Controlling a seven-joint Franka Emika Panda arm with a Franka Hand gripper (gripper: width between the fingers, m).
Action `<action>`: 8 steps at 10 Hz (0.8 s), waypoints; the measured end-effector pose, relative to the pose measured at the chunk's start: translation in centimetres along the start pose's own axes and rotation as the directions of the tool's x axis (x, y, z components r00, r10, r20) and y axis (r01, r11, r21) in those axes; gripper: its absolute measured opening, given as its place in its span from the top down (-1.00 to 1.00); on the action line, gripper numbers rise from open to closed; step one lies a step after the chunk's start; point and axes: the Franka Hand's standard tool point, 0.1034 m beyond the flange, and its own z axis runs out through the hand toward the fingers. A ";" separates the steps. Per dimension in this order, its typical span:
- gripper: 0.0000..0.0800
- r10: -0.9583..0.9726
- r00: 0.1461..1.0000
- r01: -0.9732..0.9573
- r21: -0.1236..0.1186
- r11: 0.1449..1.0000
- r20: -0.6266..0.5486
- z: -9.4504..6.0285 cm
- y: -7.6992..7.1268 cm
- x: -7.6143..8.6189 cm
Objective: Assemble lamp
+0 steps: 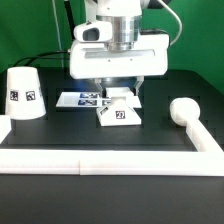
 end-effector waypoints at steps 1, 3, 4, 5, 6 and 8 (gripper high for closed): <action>-0.34 0.000 1.000 0.000 0.000 1.000 0.000 0.0 0.0 0.0; -0.34 -0.001 1.000 0.001 0.000 1.000 0.001 0.0 0.0 0.0; -0.34 -0.001 1.000 0.001 0.000 1.000 0.001 0.1 0.0 0.0; -0.34 -0.001 1.000 0.001 0.000 1.000 0.002 0.1 0.0 0.0; -0.34 -0.005 1.000 0.005 0.000 1.000 -0.002 0.1 -0.2 0.4; -0.34 -0.009 1.000 0.009 0.000 1.000 -0.014 0.1 -0.4 1.6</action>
Offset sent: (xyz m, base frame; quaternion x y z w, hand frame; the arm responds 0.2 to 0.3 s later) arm 0.0000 0.0000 0.0000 0.0000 0.0000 0.0000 1.0000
